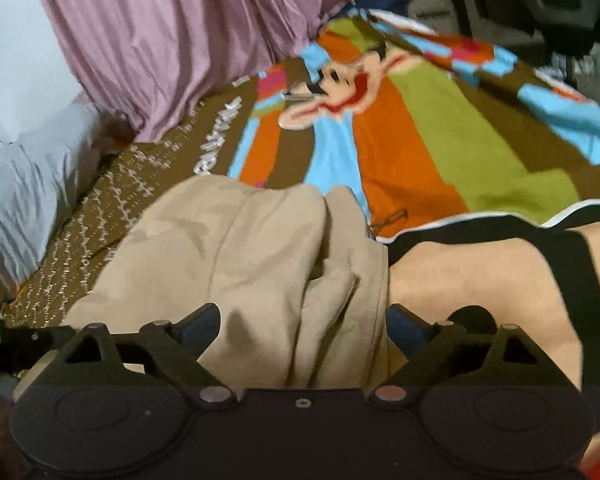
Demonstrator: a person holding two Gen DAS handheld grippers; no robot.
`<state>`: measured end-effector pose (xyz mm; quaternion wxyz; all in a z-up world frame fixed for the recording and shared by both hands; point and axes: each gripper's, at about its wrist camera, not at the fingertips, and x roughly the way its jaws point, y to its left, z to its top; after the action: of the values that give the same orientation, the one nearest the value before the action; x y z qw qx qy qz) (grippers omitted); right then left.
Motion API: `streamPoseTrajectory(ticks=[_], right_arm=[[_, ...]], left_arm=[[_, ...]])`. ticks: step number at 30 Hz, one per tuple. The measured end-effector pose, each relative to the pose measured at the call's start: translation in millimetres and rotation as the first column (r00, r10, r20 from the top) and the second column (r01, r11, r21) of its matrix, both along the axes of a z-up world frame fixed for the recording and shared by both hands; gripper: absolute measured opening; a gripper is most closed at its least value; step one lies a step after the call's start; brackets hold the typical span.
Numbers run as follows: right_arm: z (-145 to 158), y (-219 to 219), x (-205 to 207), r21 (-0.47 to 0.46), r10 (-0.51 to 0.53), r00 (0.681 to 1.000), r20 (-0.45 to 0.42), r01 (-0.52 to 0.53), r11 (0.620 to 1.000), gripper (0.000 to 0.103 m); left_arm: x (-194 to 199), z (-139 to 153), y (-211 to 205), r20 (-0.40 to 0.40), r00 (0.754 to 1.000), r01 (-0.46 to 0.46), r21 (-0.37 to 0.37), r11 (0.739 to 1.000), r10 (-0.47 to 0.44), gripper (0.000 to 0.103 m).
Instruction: Fold large clothes
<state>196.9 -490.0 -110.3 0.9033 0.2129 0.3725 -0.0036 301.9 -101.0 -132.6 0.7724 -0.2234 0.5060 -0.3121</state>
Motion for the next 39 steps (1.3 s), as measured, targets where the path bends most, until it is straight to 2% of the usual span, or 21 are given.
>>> streamPoseTrajectory(ticks=[2,6,8,10,11,12,13,15,17,18,25,28,31,34,37,39], right_arm=[[-4,1,9,-0.032,-0.027,0.999,-0.04,0.026,0.999,0.093],[-12,4,16,0.039,0.009,0.999,-0.048,-0.007,0.999,0.1],[-13,10,19,0.02,0.024,0.998,-0.056,-0.023,1.0,0.1],[-15,16,23,-0.015,0.042,0.995,-0.086,-0.043,0.999,0.095],[-16,20,23,-0.033,0.049,0.994,-0.098,-0.052,0.998,0.089],[-16,23,22,-0.047,0.052,0.993,-0.106,-0.057,0.997,0.078],[-16,25,22,-0.045,0.052,0.993,-0.104,-0.057,0.997,0.07],[-12,26,19,-0.039,0.044,0.995,-0.084,-0.047,0.998,0.035],[-2,28,14,-0.031,0.052,0.997,-0.048,-0.054,0.998,0.015],[4,30,12,-0.03,0.062,0.998,-0.033,-0.063,0.998,0.012],[58,79,14,-0.117,0.178,0.973,0.145,-0.162,0.98,0.009],[65,100,29,-0.123,0.199,0.957,0.21,-0.176,0.977,0.009],[57,119,52,-0.078,0.187,0.955,0.233,-0.173,0.982,0.009],[40,142,75,-0.065,0.196,0.956,0.219,-0.186,0.98,0.009],[16,159,93,-0.059,0.185,0.97,0.155,-0.178,0.982,0.01],[3,163,95,-0.099,0.153,0.981,0.119,-0.142,0.985,0.015]], left_arm=[[5,-10,-4,-0.026,0.999,0.021,-0.017,1.0,-0.021,0.103],[17,-25,-9,-0.091,0.995,0.043,-0.065,0.997,-0.049,0.103],[20,-26,-14,-0.092,0.994,0.061,-0.05,0.997,-0.065,0.103],[20,-21,-24,-0.075,0.993,0.086,-0.003,0.996,-0.086,0.1],[19,-16,-30,-0.053,0.993,0.108,0.016,0.994,-0.107,0.09],[18,-9,-35,-0.032,0.993,0.117,0.048,0.992,-0.115,0.084],[16,-2,-40,-0.013,0.992,0.125,0.08,0.989,-0.124,0.083],[11,12,-49,0.019,0.99,0.133,0.134,0.982,-0.137,0.076],[5,26,-53,0.065,0.987,0.136,0.157,0.978,-0.148,0.071],[2,34,-54,0.094,0.983,0.141,0.164,0.976,-0.158,0.068],[0,85,-25,0.259,0.954,0.091,0.231,0.969,-0.151,0.065],[14,92,0,0.277,0.953,0.043,0.27,0.962,-0.121,0.065],[30,82,20,0.26,0.962,0.003,0.3,0.954,-0.085,0.065],[41,56,37,0.215,0.975,-0.009,0.325,0.946,-0.064,0.066],[44,28,52,0.175,0.985,-0.046,0.298,0.954,-0.007,0.072],[43,22,60,0.167,0.985,-0.076,0.267,0.961,0.032,0.08]])
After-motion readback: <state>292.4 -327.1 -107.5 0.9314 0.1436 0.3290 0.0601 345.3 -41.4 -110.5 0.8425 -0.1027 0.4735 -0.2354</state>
